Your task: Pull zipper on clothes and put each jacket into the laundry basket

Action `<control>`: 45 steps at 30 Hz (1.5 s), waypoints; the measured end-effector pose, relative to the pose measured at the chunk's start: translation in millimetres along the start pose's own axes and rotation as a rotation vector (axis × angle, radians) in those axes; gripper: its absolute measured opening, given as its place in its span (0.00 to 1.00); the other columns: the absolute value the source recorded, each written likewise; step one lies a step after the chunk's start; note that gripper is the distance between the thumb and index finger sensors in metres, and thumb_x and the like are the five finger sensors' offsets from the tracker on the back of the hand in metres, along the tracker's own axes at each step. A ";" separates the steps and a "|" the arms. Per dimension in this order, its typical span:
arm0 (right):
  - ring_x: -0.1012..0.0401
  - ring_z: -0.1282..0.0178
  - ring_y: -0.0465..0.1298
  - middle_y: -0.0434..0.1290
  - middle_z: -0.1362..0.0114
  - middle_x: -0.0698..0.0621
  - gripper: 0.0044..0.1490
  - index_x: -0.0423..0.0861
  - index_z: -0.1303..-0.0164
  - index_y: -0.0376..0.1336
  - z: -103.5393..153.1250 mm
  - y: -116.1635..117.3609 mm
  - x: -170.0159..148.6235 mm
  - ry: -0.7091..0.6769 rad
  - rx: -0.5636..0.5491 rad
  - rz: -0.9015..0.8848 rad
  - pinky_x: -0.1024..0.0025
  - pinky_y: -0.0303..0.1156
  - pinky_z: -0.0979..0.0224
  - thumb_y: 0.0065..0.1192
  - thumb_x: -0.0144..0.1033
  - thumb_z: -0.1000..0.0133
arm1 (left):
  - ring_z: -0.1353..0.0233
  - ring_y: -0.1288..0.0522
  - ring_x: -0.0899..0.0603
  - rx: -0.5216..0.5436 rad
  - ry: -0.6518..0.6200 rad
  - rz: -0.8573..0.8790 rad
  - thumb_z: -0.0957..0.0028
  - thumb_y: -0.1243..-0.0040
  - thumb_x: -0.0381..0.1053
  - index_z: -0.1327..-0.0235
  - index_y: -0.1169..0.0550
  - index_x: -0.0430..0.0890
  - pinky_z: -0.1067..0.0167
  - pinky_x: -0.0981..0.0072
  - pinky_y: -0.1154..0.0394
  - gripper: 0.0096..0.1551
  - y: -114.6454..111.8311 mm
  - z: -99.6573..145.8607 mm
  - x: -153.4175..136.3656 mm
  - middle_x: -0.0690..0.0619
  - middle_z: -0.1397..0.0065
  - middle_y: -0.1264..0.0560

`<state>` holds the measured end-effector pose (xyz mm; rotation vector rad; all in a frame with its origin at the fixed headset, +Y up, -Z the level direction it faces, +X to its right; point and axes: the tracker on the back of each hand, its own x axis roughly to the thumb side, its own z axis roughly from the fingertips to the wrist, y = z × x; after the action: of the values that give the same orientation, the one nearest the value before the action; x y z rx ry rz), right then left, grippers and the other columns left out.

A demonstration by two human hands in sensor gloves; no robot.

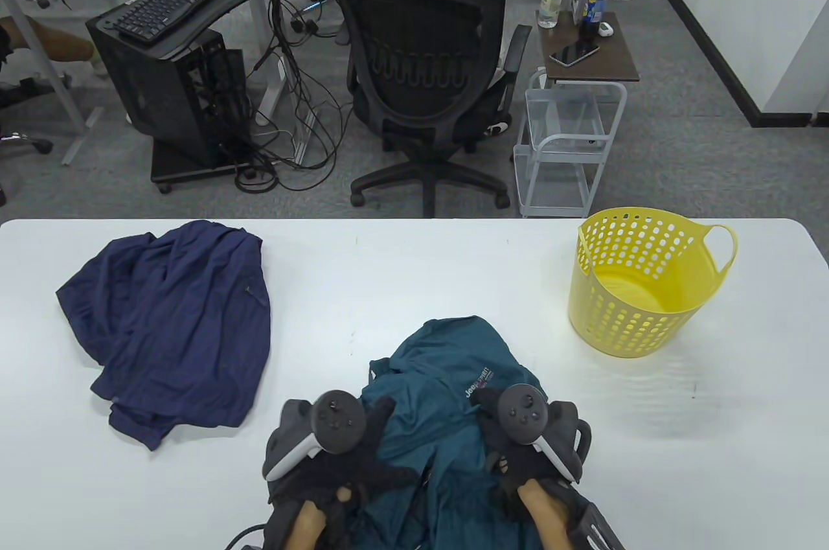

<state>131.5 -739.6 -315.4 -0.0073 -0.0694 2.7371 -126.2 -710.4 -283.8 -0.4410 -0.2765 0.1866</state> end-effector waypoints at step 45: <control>0.50 0.31 0.79 0.83 0.33 0.58 0.25 0.58 0.50 0.80 9.2 -1.7 12.3 0.182 0.062 0.329 0.43 0.65 0.27 0.78 0.59 0.53 | 0.27 0.29 0.41 0.489 0.426 -0.397 0.55 0.36 0.66 0.23 0.41 0.63 0.34 0.24 0.35 0.46 -25.4 -26.4 59.4 0.58 0.19 0.37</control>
<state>120.7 -733.7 -306.1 -0.2734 0.0751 3.0506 -59.0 -729.2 -282.2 0.0700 0.1068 -0.2281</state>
